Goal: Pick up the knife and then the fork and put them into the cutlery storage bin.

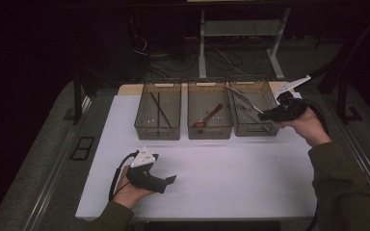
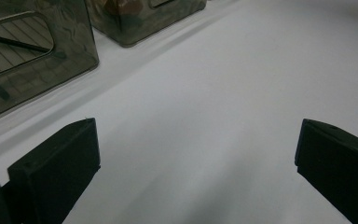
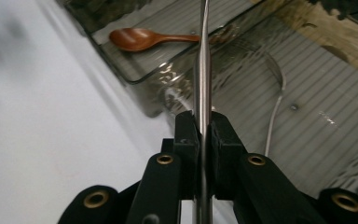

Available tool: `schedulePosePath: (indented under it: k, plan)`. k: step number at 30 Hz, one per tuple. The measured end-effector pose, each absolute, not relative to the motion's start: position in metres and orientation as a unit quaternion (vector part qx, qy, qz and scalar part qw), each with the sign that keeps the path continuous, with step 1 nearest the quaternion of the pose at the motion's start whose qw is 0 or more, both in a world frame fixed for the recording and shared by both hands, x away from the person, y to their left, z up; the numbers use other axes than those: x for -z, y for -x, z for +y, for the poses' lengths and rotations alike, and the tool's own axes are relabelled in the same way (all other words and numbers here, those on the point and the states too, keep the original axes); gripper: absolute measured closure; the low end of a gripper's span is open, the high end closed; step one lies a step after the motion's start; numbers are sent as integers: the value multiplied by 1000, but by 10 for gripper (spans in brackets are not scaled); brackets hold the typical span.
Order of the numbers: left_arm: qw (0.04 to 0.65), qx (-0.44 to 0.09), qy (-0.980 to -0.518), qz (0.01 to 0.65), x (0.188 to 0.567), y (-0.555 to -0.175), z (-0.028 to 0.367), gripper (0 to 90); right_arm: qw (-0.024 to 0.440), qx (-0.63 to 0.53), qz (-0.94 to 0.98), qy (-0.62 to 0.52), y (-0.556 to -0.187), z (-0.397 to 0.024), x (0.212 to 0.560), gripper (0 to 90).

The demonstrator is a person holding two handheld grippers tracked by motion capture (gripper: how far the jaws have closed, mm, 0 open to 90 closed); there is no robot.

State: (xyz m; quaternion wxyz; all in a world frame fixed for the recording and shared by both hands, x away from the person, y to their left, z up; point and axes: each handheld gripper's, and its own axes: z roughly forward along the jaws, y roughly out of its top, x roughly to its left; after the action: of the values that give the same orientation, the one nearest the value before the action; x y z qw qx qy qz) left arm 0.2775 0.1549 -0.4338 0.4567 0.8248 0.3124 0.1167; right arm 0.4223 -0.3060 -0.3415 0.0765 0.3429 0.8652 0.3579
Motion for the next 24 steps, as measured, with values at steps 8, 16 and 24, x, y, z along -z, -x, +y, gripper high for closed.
schedulePosePath:
  k: [8,16,24]
  plan:
    - [460,-117,-824,309,433,-277,155,0,90,-352,848,-387,-437,-315,345,825]
    - [458,-114,-827,305,433,-277,154,0,109,-326,830,-439,-455,-320,352,825]
    - [457,-108,-830,301,434,-276,152,0,109,-293,819,-482,-474,-319,367,825]
